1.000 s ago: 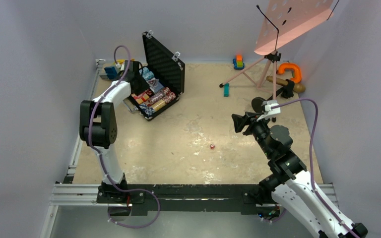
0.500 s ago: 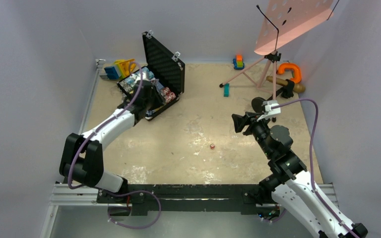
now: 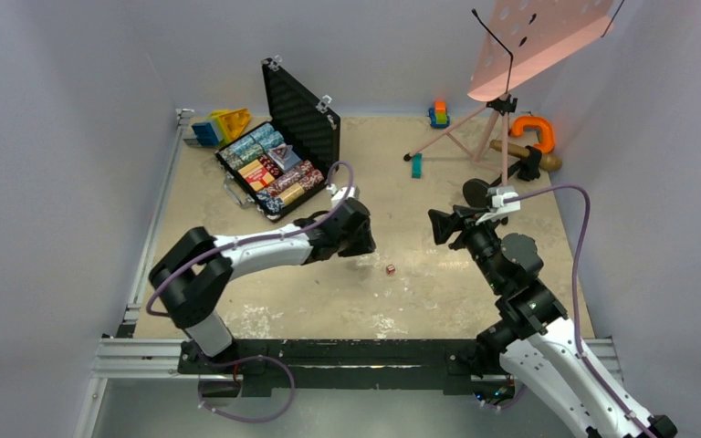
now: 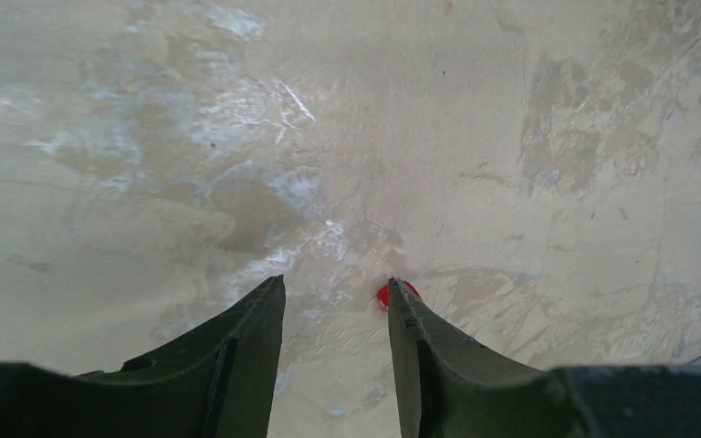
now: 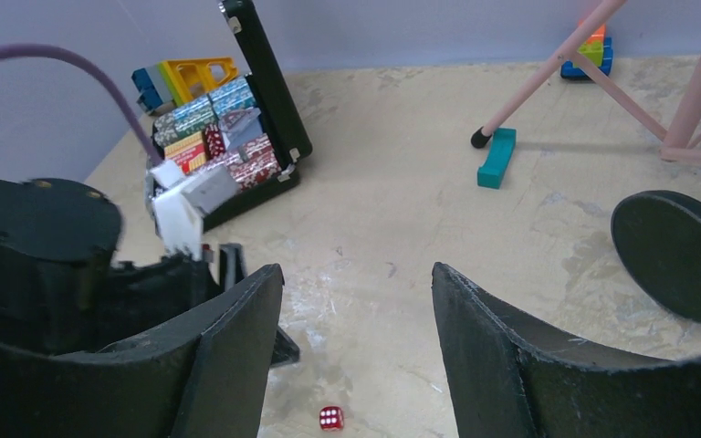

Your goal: Pack up texas hold em set

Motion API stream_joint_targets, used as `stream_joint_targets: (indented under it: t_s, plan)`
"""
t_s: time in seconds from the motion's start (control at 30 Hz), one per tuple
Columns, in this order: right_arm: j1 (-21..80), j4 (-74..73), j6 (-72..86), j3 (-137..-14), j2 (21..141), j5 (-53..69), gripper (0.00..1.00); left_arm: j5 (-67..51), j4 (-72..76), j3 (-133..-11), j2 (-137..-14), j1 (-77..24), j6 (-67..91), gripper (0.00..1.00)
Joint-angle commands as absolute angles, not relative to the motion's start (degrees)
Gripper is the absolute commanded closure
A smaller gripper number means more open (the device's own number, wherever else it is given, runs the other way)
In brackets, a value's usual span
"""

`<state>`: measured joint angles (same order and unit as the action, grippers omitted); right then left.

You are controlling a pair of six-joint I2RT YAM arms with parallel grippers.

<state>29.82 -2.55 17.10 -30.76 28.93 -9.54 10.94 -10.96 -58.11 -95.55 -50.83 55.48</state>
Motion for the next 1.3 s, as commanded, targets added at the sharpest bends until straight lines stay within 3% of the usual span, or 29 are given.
stream_joint_targets:
  t_s: [0.0, 0.47, 1.27]
  plan:
    - [29.62, -1.01, 17.73, -30.64, 27.34, -10.53, 0.35, 13.12, -17.05, -67.92, -102.57, -54.09, 61.74, 0.50]
    - [29.70, -0.96, 18.02, -30.22, 25.01, -9.82, 0.35, 18.32, -28.31, -75.28, -108.30, -60.32, 67.65, 0.54]
    - [29.65, -0.96, 18.21, -30.05, 24.43, -9.38, 0.35, 15.12, -27.20, -79.08, -113.59, -61.70, 67.12, 0.55]
